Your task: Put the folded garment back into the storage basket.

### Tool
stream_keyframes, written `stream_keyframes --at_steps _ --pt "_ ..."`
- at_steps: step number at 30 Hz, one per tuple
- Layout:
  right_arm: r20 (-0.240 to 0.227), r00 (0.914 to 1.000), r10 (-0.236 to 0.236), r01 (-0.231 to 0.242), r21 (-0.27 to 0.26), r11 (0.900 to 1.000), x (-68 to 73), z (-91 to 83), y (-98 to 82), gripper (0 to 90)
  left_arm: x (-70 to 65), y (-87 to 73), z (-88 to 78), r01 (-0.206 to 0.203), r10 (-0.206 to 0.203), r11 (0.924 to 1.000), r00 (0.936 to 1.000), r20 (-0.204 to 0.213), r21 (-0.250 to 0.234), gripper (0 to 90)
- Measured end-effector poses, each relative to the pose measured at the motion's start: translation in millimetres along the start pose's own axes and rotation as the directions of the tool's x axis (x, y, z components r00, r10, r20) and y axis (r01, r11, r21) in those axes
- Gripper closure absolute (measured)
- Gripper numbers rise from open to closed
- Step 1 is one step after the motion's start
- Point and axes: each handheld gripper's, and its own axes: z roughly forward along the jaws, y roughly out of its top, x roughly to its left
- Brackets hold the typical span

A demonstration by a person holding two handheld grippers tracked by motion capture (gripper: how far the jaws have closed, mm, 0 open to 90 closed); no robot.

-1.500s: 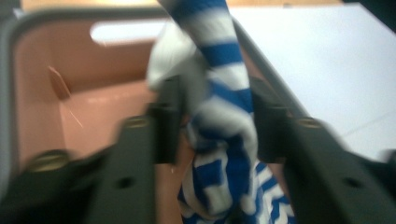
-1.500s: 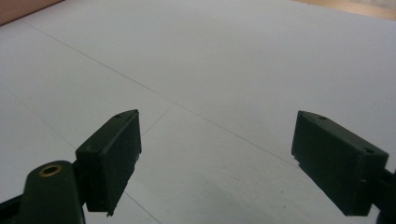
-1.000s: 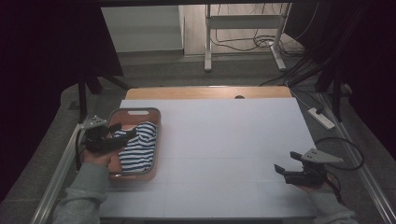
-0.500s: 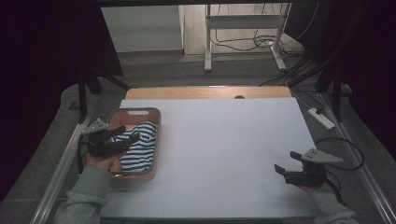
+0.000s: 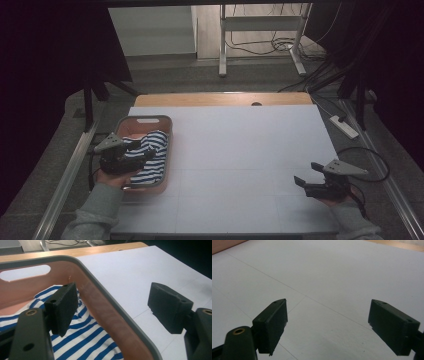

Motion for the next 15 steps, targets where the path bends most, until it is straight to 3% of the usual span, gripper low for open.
stream_keyframes --at_steps 15 --pt "0.002 1.0000 0.000 0.000 -0.006 1.000 -0.9 -1.3 0.2 16.5 -18.7 -14.5 3.4 -0.034 0.034 0.9994 0.9988 0.036 0.011 24.0"
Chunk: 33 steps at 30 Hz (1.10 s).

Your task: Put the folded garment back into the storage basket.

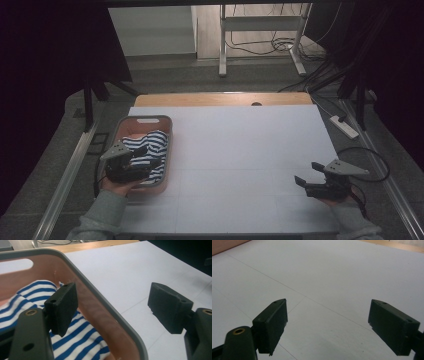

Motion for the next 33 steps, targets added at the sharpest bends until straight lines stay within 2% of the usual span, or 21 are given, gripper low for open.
stream_keyframes --at_steps 17,33 --pt "-0.004 1.0000 -0.005 0.005 -0.005 1.000 0.1 -1.5 0.4 16.5 -21.1 -14.5 4.1 -0.036 0.035 0.9991 0.9988 0.034 0.023 24.0" --pt "-0.005 1.0000 -0.006 0.006 -0.009 1.000 0.4 -1.8 -0.1 16.5 -22.6 -16.8 7.6 -0.038 0.037 0.9987 0.9984 0.043 0.033 23.9"
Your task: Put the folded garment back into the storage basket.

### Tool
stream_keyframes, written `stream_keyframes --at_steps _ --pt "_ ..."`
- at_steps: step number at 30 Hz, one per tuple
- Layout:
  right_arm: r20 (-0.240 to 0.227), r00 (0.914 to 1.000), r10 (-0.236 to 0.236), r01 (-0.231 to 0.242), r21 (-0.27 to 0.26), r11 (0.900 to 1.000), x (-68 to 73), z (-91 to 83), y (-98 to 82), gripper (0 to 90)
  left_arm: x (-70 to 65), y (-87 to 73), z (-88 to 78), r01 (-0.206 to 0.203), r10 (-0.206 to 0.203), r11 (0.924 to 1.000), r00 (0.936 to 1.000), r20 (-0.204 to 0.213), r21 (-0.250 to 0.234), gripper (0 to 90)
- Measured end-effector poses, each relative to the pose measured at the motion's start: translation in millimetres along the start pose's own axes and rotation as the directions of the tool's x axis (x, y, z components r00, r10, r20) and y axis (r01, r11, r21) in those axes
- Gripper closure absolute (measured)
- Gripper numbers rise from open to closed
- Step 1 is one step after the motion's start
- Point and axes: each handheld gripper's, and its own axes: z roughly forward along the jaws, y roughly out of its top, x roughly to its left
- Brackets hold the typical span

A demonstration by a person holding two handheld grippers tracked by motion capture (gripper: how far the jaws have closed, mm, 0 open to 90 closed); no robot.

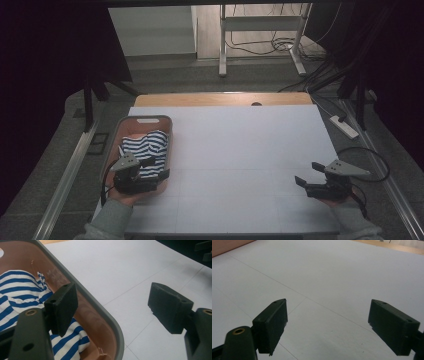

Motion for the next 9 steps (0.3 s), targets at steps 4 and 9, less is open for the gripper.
stream_keyframes --at_steps 4,9 --pt "0.001 1.0000 0.000 0.000 -0.002 1.000 0.1 -0.4 0.0 16.5 0.3 0.1 0.3 0.002 -0.002 1.0000 1.0000 0.002 -0.001 23.8" --pt "0.001 1.0000 -0.001 0.001 -0.005 1.000 0.2 -0.5 -0.1 16.5 0.2 0.1 0.7 0.002 -0.002 1.0000 1.0000 0.003 0.000 23.8"
